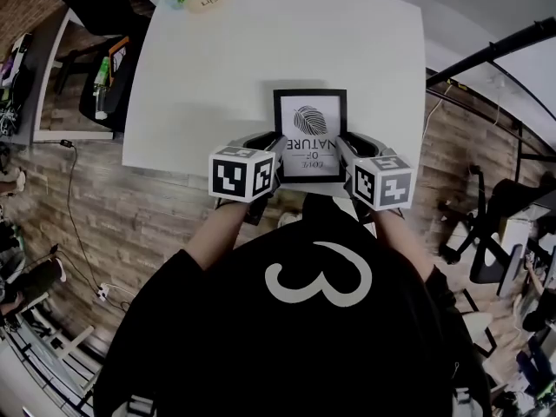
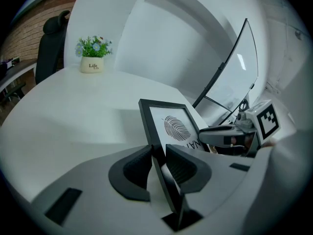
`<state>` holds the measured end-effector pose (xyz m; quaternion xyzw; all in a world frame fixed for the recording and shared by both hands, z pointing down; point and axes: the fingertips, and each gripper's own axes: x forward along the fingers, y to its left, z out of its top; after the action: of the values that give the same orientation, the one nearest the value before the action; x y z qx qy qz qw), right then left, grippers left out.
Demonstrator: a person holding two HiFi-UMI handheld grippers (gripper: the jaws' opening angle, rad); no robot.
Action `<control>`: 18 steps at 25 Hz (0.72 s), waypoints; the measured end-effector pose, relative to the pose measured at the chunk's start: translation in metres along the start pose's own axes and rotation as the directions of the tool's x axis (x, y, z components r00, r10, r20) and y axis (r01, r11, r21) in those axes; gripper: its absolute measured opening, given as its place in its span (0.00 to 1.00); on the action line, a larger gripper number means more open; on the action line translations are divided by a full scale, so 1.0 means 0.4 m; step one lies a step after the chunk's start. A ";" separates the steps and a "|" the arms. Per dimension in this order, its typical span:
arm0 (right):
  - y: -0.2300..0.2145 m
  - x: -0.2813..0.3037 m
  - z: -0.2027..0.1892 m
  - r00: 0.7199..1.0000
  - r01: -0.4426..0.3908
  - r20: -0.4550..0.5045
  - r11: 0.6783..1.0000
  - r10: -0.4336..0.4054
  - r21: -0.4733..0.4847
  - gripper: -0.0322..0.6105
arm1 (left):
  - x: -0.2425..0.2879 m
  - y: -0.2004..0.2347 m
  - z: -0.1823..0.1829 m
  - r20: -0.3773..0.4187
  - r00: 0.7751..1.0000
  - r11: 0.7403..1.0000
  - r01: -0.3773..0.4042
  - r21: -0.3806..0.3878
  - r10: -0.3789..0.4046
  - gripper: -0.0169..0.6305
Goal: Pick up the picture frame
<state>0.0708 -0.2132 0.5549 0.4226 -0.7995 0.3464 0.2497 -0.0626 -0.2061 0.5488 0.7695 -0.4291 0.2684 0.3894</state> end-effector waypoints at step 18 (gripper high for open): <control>0.110 -0.132 0.131 0.979 0.027 0.202 0.996 -0.010 -0.082 0.20 | -0.193 -0.052 0.110 0.212 0.977 0.995 -0.006 0.098 -0.015 0.17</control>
<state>0.0554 -0.2090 0.4702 0.4520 -0.8305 0.2655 0.1885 -0.0786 -0.2008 0.4589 0.8129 -0.4531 0.2045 0.3035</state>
